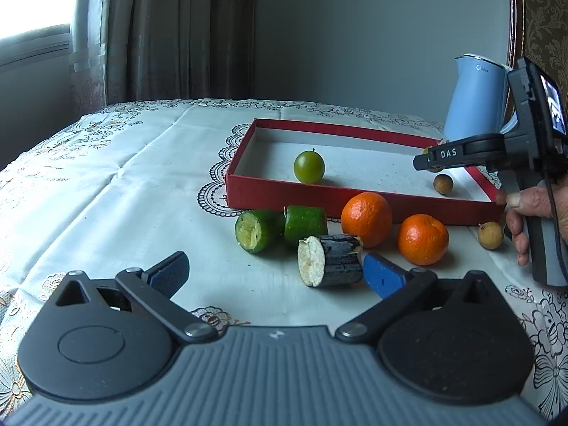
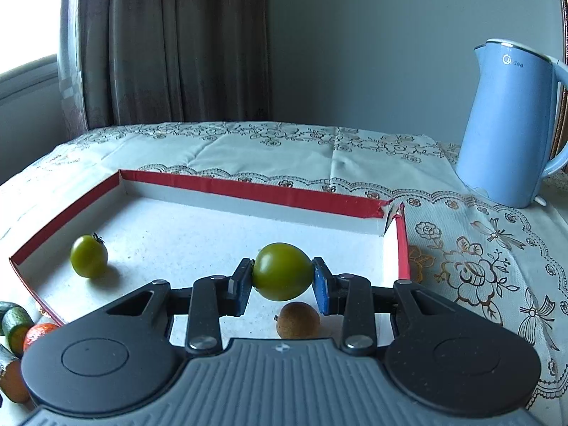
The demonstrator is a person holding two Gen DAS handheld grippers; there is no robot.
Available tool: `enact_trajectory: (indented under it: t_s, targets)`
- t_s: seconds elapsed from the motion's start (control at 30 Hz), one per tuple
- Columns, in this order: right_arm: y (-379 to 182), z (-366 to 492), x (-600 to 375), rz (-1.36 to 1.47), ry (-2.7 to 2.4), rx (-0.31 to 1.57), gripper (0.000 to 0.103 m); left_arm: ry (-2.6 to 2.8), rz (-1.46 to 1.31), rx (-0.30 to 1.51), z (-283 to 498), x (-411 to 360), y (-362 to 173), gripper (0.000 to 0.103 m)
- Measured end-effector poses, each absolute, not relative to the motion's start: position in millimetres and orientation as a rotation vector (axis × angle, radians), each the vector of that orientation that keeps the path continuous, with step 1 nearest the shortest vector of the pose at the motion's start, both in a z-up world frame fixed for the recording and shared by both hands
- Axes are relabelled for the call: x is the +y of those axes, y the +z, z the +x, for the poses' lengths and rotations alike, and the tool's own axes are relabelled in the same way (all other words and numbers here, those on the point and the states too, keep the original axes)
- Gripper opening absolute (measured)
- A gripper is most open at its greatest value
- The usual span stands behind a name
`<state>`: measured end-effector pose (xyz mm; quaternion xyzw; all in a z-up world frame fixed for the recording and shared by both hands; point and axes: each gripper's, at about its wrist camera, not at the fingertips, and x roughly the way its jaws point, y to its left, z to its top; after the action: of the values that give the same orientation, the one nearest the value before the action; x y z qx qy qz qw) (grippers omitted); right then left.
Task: Organize fruits
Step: 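Lift the green tomato with the right gripper over the box and release, then withdraw the right gripper while the left gripper grasps the dark cucumber piece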
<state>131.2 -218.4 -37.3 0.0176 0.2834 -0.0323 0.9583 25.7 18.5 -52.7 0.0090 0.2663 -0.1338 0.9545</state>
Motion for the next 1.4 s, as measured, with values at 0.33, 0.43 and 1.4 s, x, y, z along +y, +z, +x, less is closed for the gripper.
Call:
enact_trajectory:
  t_s: [0.33, 0.43, 1.4]
  targets:
    - [-42, 136, -217, 0.022, -0.071, 0.594, 0.036, -0.257, 0.029, 0.536, 25, 17, -53, 0.103]
    - [-44, 136, -216, 0.024, -0.069, 0.602, 0.037, -0.251, 0.033, 0.532, 25, 16, -53, 0.103]
    - [4, 74, -257, 0.185, -0.081, 0.274, 0.060, -0.209, 0.228, 0.584, 24, -47, -55, 0.058]
